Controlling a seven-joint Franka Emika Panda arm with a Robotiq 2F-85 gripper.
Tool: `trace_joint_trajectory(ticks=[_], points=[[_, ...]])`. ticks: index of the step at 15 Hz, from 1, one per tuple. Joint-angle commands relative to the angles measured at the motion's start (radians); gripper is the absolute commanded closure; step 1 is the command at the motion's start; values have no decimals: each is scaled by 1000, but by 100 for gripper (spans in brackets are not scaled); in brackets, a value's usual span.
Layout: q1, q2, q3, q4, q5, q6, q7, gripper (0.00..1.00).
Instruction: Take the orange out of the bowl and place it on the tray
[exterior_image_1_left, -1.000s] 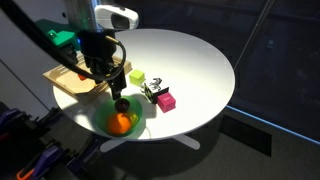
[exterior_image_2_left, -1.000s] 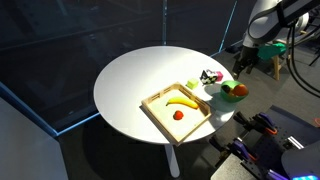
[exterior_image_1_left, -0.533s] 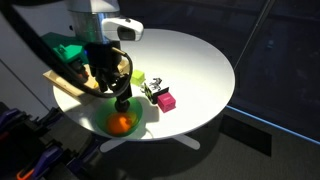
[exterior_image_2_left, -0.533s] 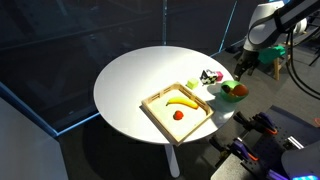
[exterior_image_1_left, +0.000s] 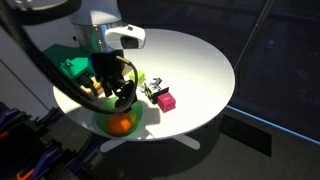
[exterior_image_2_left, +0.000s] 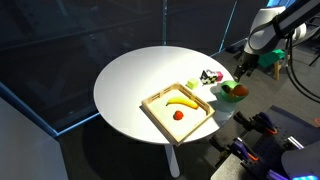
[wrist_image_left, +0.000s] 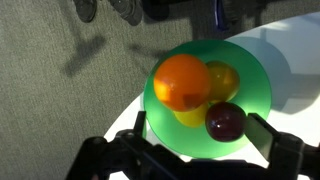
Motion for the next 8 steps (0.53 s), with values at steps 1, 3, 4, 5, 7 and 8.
trace_joint_trajectory(ticks=[1, 3, 4, 5, 7, 8], points=[[-13, 6, -1, -23, -7, 71, -42, 0], [-12, 19, 2, -25, 2, 90, -53, 0], [-12, 26, 3, -25, 7, 94, -58, 0], [-13, 31, 3, -25, 8, 98, -61, 0], [-15, 43, 5, -23, 18, 99, -72, 0], [-16, 48, 6, -22, 22, 99, -78, 0]])
